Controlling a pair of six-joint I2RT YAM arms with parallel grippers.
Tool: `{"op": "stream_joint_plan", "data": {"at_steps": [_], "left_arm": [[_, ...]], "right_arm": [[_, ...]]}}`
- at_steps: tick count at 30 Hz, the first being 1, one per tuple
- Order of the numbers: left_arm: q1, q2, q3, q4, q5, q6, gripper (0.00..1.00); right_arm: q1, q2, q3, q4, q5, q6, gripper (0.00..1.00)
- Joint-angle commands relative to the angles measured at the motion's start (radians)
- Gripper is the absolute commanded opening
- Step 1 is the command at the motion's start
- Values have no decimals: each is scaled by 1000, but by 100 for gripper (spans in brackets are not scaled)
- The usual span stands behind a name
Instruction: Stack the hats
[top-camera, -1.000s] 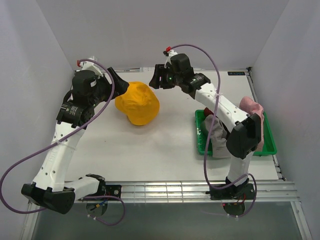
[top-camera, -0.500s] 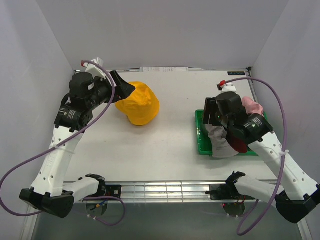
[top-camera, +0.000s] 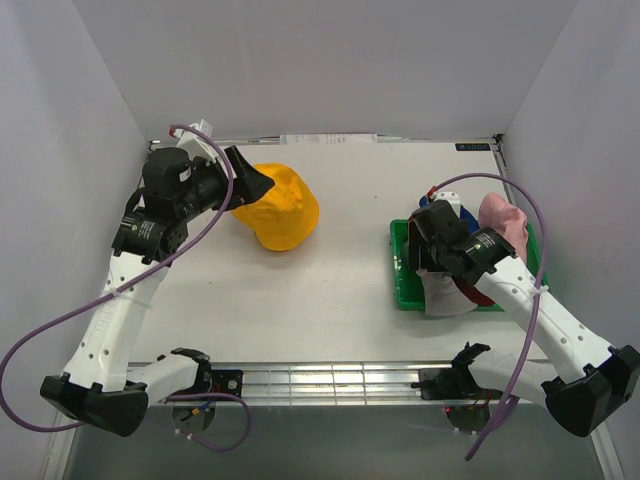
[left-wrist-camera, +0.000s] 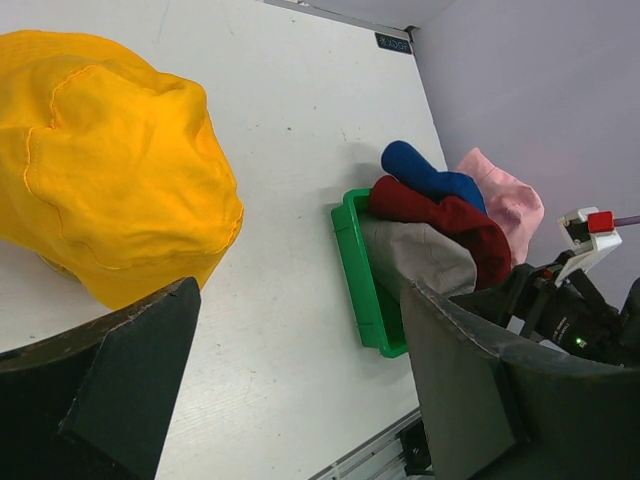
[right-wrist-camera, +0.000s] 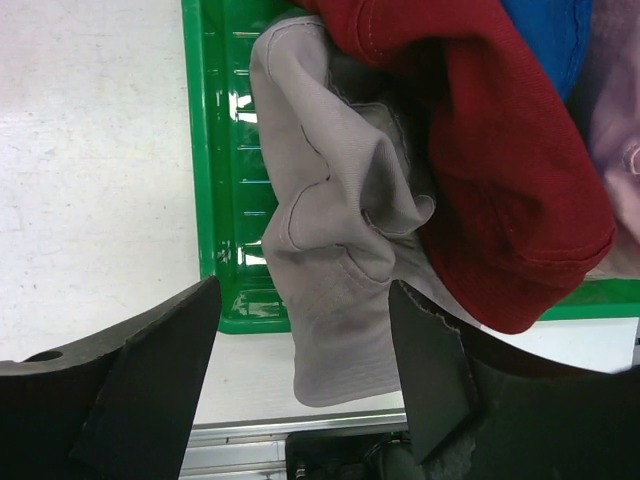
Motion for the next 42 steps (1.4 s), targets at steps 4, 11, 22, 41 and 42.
{"op": "stream_joint_plan", "data": {"at_steps": [4,11,22,41,42], "left_arm": [[-1,-37,-18,-11,15,14,91],[-1,-35,-30,-10,19,16,92],[-2,-44,-46,-17,16,22,91],[-2,-40,-32,-2,64,-24,89],[-1,-37,-33,3,71,-33,88]], "right_arm": [[-13,21,-26,30,65,-8,77],[-44,56,-69,112,34,-46,77],[-119,91,48,118,-143,-149,8],[-137,160,612,131,-690,-132,8],[-137,165,630,191,-704,-120,8]]}}
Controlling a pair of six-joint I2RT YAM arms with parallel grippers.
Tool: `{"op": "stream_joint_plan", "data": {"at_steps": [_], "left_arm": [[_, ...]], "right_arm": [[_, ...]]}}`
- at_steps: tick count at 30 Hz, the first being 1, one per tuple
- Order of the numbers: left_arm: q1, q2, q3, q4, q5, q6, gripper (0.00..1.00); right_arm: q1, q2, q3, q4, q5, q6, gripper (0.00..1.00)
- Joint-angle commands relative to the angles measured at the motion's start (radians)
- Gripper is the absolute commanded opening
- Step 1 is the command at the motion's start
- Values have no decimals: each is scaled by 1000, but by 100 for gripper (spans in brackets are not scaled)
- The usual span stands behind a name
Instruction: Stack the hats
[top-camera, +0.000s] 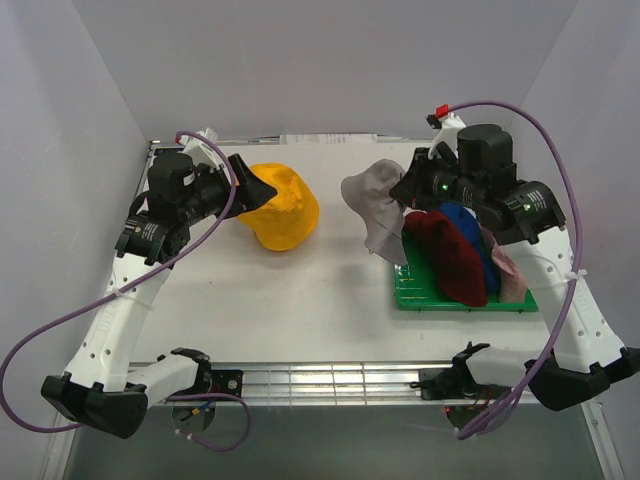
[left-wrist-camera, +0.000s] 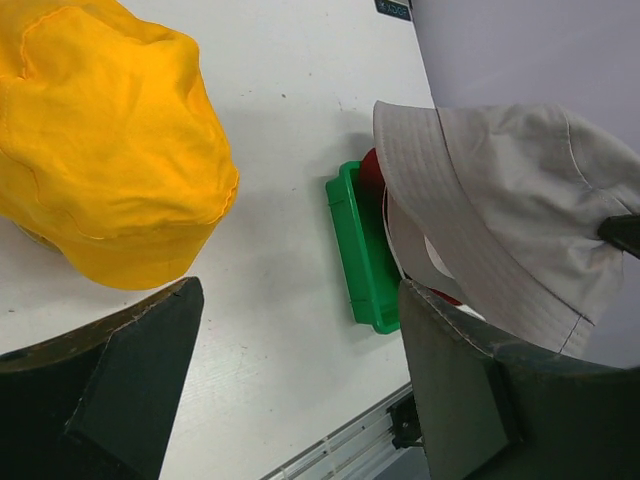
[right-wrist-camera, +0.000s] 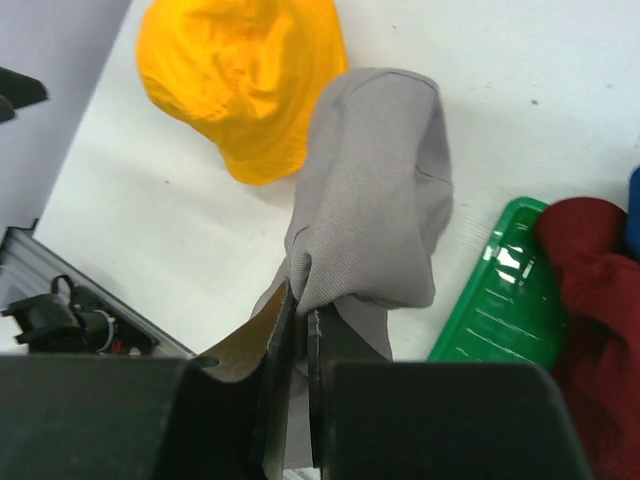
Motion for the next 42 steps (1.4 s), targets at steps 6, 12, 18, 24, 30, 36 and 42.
{"op": "stream_joint_plan", "data": {"at_steps": [6,12,18,24,30,36,42], "left_arm": [[-1,-45,-80,154,129,-210,87],[-1,-49,-246,537,270,-556,89],[-3,-29,-335,814,249,-767,94],[-4,17,-326,933,184,-812,97],[-7,79,-307,1051,157,-852,97],[-22,156,-235,1100,138,-844,97],[-26,201,-194,1130,143,-849,88]], "right_arm": [[-8,87,102,345,-235,135,8],[-8,127,102,566,-323,250,8],[-8,147,80,723,-383,330,8],[-8,157,70,793,-427,392,8],[-8,162,77,809,-446,413,8],[-8,167,91,803,-460,418,8],[-8,171,89,794,-460,415,8]]}}
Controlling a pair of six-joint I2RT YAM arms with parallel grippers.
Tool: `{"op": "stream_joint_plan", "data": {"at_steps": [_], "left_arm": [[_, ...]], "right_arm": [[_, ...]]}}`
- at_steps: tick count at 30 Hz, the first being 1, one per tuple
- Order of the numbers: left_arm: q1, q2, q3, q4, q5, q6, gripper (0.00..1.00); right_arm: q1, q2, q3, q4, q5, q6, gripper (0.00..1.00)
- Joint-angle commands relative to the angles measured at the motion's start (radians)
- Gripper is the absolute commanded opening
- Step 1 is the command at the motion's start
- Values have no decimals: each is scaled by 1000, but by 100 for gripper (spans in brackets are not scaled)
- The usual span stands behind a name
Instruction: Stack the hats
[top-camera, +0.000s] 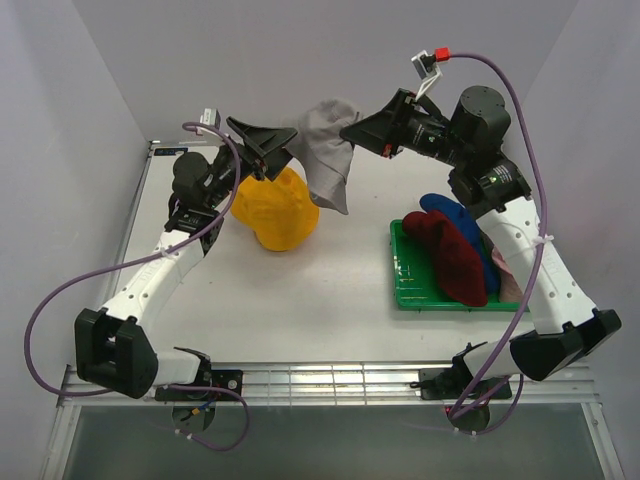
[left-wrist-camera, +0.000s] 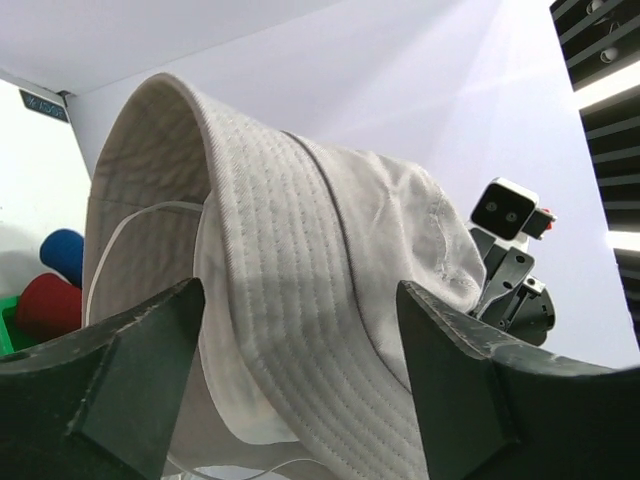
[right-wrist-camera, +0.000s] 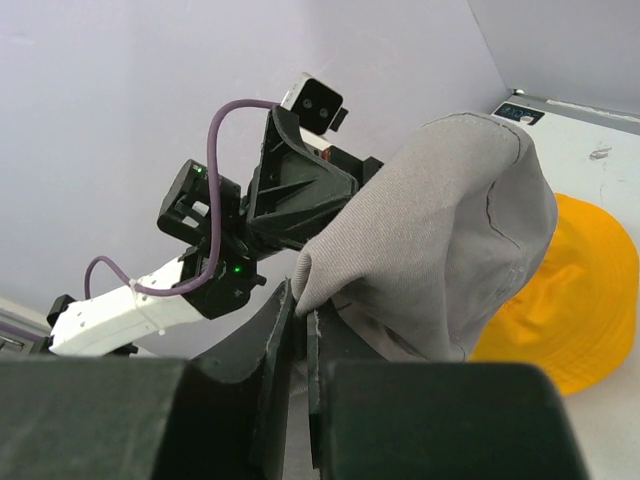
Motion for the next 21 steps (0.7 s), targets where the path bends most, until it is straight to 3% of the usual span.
{"op": "stream_joint_plan", "data": {"at_steps": [1,8,9,13,21], "left_arm": [[-6,2,51,53,-4,0,86],[-6,6,65,37,18,32,49],[-6,7,73,12,19,40,40],[0,24,109,-54,37,77,24],[59,78,165,-141,132,120,8]], "right_arm": [[-3,1,31,59,-14,4,8],[-3,24,74,-42,43,-85,8],[-3,34,91,-60,49,-100,8],[0,61,130,-145,83,-183,8],[82,182,269,-364,240,-390,8]]}}
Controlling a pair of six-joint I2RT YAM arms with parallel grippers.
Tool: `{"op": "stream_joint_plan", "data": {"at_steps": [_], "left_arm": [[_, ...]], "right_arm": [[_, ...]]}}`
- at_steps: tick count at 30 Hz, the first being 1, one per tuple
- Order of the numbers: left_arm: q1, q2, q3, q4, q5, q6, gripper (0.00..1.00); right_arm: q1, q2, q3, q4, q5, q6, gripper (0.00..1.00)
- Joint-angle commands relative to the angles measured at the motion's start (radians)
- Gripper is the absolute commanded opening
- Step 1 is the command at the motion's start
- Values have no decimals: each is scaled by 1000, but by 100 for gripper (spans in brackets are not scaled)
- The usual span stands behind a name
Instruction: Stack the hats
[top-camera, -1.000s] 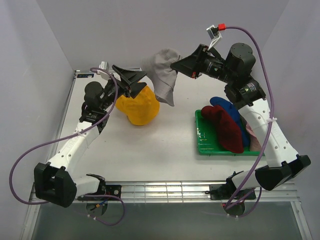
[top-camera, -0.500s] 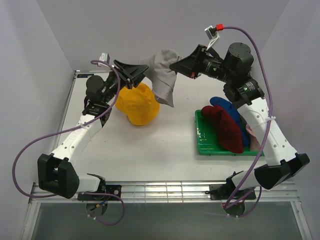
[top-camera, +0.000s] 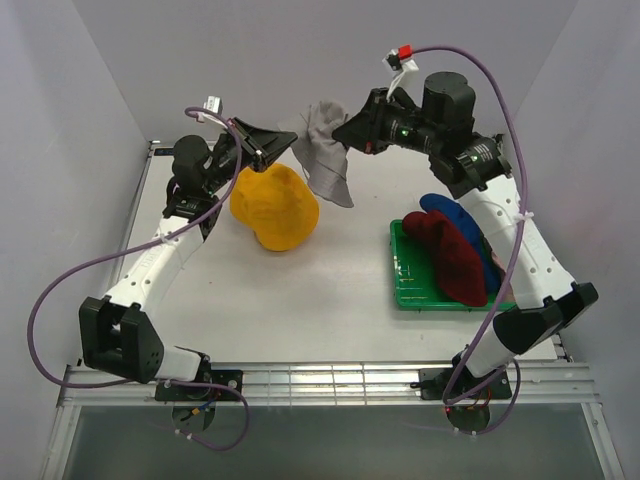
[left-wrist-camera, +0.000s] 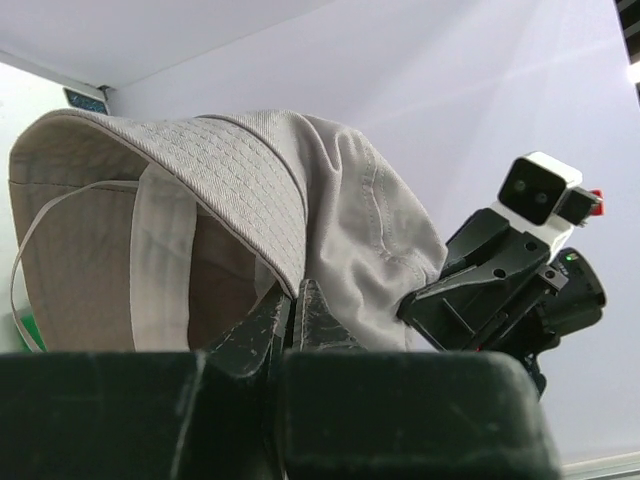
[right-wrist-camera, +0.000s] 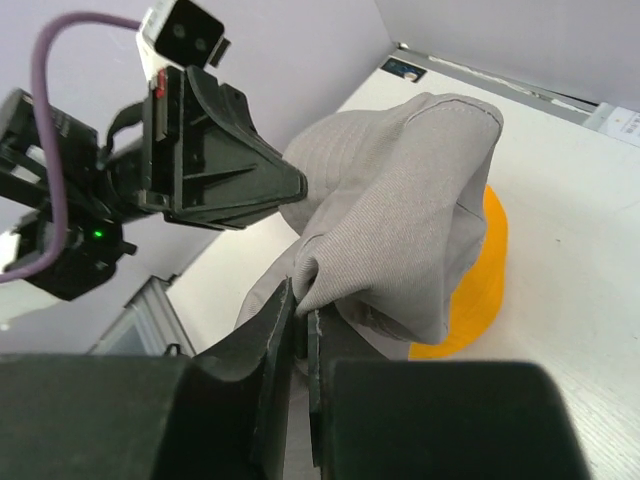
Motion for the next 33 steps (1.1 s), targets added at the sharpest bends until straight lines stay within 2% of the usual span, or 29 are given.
{"op": "stream_joint_plan", "data": {"at_steps": [1,4,7,10,31,33], "left_arm": [[50,17,56,-54,86,37,5],[105,38,67,-61,163,49,0],[150,87,93,-61,261,59,0],[186,114,96,-61,316,74,0],[449,66,-48,-113,507,134,0],[469,60,-63,-118,516,135,0]], "right_arm": [[56,50,95,-113,123,-162,8],[125,96,150,-164,259,-214,8],[200,134,185,-184,405,-265,8],[232,167,207,-187,467,-288,8],[324,292,235,-152,557,-319,8],[329,302,239,-150,556,-316,11]]}}
